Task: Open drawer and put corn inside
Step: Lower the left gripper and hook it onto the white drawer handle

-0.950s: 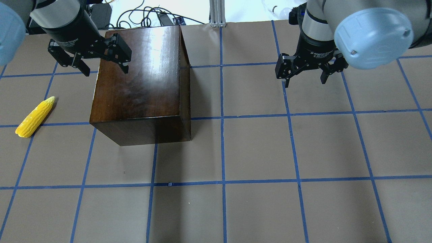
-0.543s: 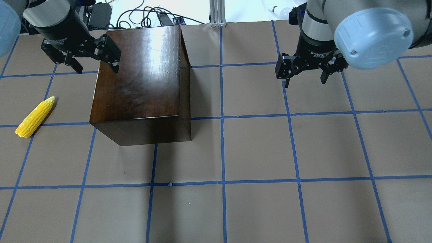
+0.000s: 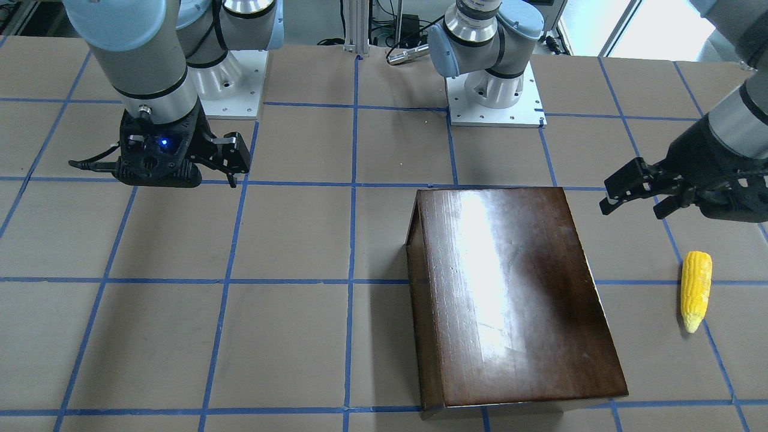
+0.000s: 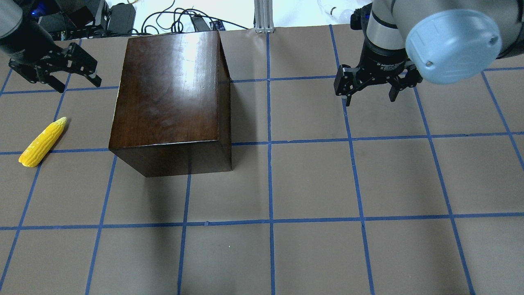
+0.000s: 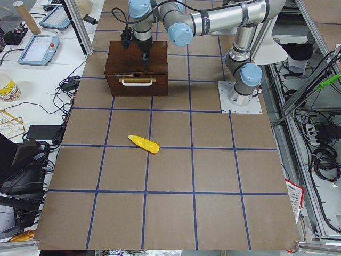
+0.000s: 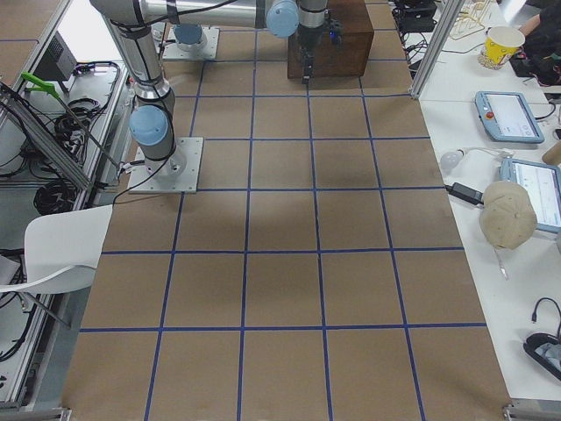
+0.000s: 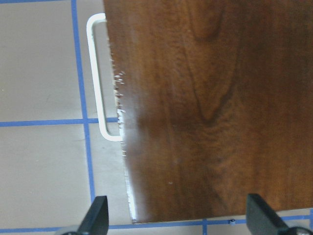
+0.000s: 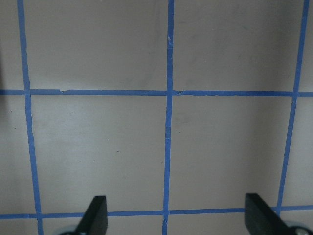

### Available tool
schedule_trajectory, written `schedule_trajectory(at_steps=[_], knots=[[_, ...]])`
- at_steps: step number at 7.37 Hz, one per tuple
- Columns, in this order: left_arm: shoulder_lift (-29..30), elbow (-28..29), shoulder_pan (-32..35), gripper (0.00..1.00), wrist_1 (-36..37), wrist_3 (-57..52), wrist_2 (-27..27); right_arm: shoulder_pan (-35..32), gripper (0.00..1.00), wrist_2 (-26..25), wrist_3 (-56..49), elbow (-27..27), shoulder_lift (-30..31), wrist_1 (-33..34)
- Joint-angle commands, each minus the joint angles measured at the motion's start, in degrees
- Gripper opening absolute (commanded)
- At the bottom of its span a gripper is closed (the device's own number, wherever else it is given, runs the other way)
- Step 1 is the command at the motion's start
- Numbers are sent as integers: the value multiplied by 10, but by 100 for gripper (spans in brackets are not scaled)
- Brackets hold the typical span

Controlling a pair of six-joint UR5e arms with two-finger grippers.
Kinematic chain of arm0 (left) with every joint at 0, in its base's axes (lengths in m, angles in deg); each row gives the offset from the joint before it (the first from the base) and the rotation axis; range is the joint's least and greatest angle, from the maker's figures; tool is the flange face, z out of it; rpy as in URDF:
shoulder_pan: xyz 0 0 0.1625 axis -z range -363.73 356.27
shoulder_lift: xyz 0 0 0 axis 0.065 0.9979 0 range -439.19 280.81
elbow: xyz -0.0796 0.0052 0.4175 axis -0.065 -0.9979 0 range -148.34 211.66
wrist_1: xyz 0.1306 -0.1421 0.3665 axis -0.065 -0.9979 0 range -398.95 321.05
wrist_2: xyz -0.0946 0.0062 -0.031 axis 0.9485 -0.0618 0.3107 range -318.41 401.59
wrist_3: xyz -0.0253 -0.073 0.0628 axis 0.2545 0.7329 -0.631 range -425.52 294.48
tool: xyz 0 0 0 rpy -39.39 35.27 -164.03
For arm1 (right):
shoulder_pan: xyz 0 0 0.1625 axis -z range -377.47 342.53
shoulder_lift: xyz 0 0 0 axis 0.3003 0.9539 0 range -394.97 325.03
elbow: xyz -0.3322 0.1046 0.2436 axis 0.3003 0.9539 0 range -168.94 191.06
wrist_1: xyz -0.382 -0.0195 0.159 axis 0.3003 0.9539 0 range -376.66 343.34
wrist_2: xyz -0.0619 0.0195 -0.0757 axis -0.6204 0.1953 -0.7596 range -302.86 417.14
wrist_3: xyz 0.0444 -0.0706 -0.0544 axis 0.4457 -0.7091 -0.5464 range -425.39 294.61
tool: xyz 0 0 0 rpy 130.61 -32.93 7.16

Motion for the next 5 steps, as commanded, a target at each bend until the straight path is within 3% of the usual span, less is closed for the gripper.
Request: schedule_trajectory(at_steps=[1, 5], knots=[[30, -1, -41, 100, 7, -36, 9, 0, 100, 0, 0, 0, 0, 0], [88, -9, -49, 100, 46, -67, 40, 0, 100, 0, 0, 0, -1, 0]])
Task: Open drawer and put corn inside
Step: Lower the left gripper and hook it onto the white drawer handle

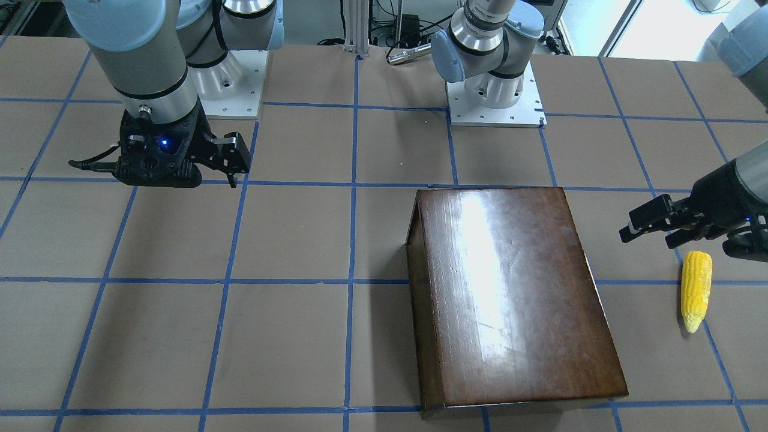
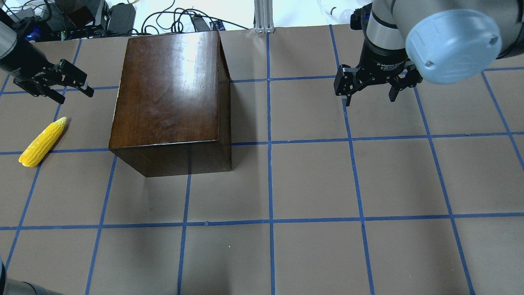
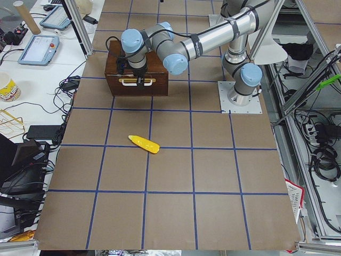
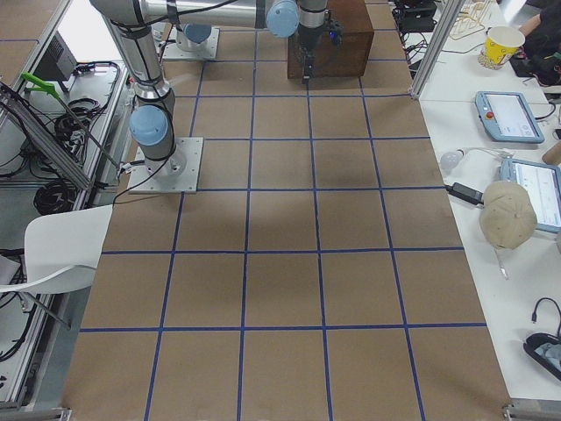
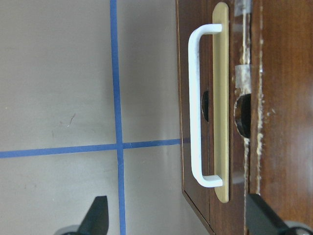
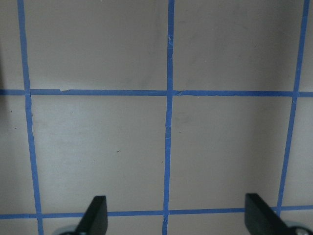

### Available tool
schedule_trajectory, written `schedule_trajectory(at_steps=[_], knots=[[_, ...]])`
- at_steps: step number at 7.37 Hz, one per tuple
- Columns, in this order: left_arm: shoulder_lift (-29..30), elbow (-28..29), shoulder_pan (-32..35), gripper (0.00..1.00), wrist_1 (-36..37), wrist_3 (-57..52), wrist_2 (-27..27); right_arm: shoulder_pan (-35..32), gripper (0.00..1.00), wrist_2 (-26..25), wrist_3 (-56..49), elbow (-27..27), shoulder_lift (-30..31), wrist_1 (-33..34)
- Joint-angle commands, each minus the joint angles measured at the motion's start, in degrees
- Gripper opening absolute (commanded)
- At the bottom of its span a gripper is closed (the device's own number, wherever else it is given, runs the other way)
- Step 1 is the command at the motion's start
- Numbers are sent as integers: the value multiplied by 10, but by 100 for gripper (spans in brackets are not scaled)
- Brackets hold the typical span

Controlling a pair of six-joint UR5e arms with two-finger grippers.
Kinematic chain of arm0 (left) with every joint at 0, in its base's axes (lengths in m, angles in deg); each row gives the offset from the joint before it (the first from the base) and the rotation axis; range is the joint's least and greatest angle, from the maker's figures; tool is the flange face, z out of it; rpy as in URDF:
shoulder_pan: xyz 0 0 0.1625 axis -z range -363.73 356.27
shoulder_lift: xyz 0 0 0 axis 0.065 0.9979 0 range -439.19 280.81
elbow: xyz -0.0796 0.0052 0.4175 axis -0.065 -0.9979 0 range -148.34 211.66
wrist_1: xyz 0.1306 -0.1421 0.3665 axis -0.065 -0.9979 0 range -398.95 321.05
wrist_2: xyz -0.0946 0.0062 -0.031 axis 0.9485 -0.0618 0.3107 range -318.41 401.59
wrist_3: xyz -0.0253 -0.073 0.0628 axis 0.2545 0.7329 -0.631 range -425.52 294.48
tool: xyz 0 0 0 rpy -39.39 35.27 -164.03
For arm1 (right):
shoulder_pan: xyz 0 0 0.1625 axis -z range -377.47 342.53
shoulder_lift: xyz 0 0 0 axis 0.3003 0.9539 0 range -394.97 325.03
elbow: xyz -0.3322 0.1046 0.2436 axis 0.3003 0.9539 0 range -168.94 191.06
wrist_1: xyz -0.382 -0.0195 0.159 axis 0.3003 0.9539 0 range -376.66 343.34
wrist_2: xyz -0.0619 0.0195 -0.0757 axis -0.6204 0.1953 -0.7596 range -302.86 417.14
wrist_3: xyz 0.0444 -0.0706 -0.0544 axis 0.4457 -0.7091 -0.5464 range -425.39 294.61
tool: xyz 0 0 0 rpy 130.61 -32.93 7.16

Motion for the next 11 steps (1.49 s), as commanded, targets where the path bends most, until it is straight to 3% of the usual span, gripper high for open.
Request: schedule_trajectory(at_steps=[1, 3, 11], knots=[[30, 1, -1, 100, 25, -2, 4, 0, 100, 0, 0, 0, 0, 1], [46, 2, -3, 100, 30, 6, 57, 0, 100, 0, 0, 0, 0, 0], [81, 1, -8, 100, 48, 21, 62, 0, 100, 0, 0, 0, 0, 0]])
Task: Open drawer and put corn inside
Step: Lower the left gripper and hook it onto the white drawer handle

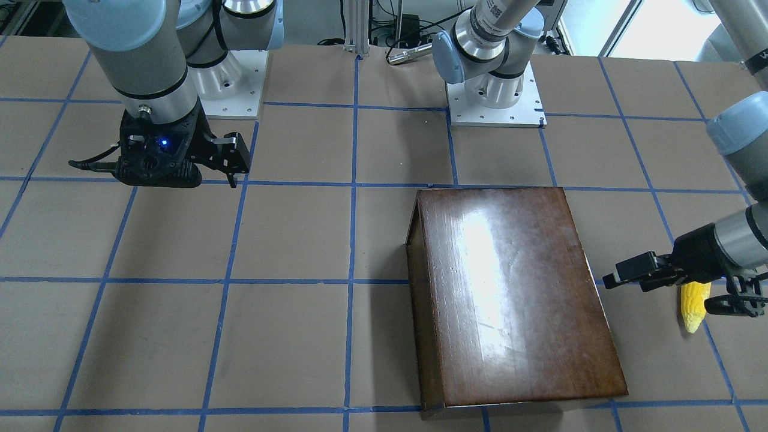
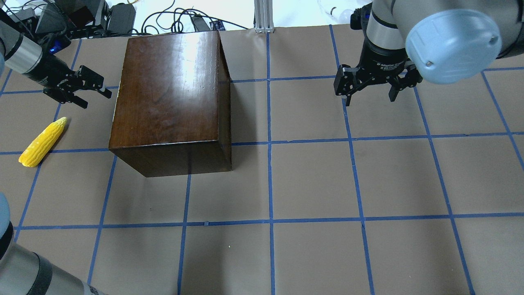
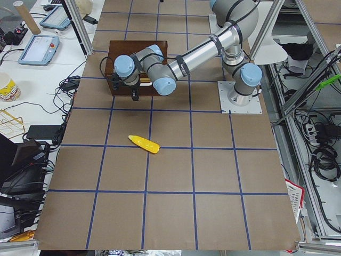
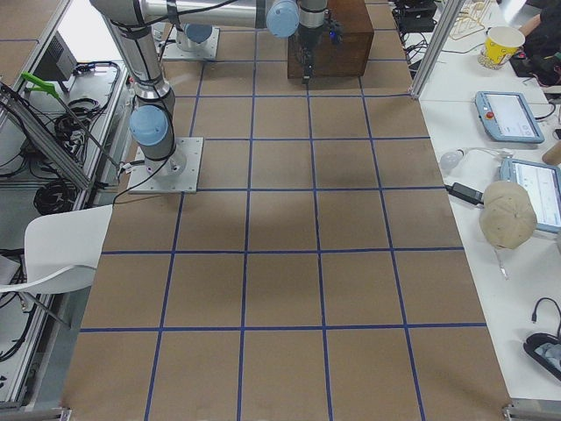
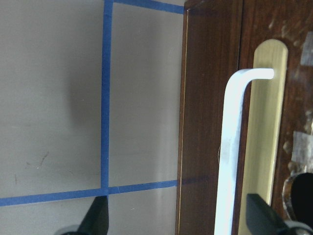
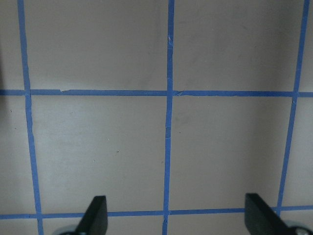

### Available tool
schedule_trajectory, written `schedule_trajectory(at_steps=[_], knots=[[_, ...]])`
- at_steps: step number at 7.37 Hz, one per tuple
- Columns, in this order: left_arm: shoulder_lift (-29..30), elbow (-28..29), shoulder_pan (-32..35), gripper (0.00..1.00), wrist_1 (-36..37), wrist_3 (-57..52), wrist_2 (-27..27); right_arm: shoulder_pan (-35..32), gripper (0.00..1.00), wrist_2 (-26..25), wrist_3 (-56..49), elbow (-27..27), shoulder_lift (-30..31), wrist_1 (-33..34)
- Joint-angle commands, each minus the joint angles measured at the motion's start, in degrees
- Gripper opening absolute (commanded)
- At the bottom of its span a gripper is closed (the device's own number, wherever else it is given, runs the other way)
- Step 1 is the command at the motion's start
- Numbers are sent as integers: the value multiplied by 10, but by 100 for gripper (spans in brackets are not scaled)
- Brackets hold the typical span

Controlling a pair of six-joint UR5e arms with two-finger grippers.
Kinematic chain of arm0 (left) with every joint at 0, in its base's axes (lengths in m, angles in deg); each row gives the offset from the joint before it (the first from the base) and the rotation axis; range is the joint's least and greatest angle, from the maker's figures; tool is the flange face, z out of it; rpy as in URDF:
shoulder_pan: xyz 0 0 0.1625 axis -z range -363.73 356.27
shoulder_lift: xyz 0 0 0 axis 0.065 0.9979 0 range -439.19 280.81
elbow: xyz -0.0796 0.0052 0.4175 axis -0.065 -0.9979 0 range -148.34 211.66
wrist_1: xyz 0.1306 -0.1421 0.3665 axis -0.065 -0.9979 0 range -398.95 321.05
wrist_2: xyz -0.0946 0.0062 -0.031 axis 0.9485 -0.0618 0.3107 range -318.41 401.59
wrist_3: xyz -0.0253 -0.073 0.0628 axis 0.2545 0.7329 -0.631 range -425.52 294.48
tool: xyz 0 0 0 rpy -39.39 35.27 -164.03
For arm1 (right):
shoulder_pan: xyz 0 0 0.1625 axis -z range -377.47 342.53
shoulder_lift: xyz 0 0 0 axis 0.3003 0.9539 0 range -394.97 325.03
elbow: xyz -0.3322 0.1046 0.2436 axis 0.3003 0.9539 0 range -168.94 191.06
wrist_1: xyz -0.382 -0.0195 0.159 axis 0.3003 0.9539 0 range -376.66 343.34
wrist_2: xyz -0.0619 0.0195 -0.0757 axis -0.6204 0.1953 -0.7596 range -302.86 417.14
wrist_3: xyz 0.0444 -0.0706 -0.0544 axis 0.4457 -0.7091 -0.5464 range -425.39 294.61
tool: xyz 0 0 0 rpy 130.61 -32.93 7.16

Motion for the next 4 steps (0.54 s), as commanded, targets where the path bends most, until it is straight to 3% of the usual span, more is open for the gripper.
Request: schedule_trajectory(at_steps=[1, 4], knots=[[7, 0, 1, 100, 0, -4, 6, 0, 100, 0, 0, 0, 0, 0], [8, -1, 1, 100, 0, -13, 22, 0, 100, 0, 0, 0, 0, 0]])
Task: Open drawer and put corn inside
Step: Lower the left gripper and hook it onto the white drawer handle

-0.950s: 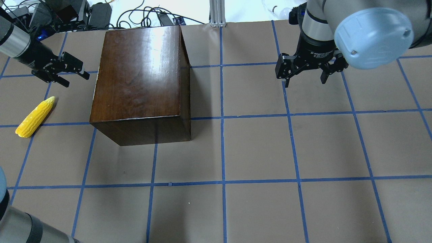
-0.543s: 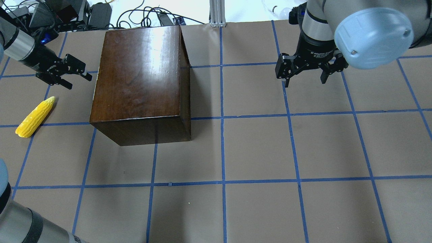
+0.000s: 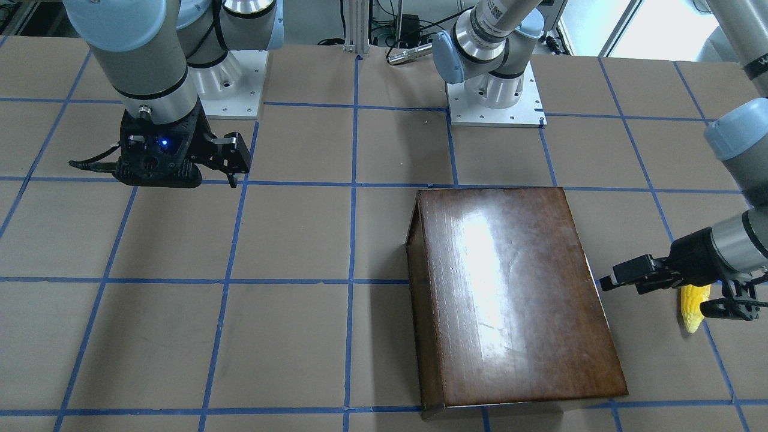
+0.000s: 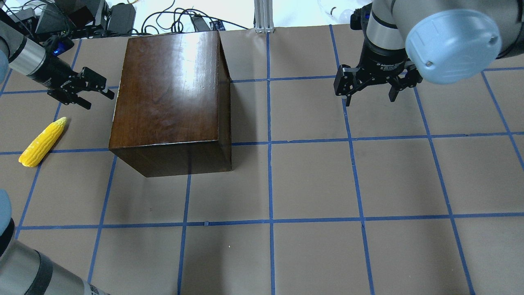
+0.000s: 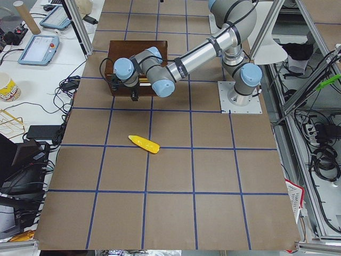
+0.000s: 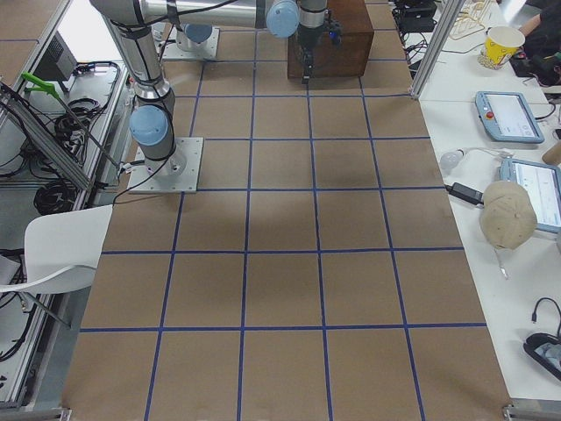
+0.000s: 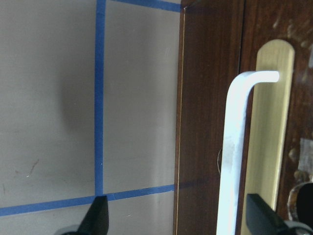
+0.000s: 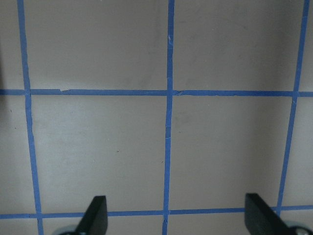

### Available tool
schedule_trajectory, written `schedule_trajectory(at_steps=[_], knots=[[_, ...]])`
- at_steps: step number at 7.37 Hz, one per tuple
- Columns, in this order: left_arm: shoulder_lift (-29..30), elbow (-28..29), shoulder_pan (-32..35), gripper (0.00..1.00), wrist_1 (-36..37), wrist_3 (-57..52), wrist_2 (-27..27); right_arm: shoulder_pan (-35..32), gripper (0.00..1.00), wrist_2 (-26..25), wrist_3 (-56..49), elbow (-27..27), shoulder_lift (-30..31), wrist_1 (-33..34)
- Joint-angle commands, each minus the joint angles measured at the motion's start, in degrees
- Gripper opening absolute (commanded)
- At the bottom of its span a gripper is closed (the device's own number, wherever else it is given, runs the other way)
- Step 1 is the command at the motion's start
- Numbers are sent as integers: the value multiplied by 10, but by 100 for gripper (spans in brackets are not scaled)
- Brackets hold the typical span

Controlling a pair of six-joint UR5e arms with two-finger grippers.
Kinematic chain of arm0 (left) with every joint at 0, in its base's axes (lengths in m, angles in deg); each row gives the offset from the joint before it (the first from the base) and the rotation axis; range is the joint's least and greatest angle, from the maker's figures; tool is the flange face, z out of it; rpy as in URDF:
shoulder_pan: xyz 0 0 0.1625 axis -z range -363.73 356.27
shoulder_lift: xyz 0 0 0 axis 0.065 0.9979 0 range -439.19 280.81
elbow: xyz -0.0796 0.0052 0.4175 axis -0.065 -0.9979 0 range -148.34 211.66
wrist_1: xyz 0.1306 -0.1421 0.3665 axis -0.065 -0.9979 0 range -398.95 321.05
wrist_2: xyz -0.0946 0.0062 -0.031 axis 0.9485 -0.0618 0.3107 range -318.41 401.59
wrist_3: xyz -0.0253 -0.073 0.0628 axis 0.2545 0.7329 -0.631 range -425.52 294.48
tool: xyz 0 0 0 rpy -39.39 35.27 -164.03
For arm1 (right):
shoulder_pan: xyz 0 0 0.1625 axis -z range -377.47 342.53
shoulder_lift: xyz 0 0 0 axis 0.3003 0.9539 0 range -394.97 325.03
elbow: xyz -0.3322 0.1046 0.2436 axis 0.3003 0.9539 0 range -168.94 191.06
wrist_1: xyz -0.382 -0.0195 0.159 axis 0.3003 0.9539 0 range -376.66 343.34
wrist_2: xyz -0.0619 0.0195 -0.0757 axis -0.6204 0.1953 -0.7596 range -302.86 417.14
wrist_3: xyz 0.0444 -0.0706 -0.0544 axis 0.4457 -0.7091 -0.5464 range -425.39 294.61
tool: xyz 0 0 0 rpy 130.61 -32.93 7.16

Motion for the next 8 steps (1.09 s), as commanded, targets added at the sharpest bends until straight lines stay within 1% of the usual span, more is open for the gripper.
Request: schedule_trajectory(at_steps=[1, 4, 5, 6, 8], knots=[[4, -2, 0, 100, 0, -9, 2, 0, 100, 0, 0, 0, 0, 1], [11, -1, 2, 100, 1, -25, 4, 0, 100, 0, 0, 0, -1, 0], [12, -1, 2, 100, 1, -25, 8, 0, 100, 0, 0, 1, -1, 1], [15, -1, 2, 100, 1, -25, 24, 0, 100, 0, 0, 0, -1, 1], [18, -1, 2, 100, 0, -25, 24, 0, 100, 0, 0, 0, 0, 0]])
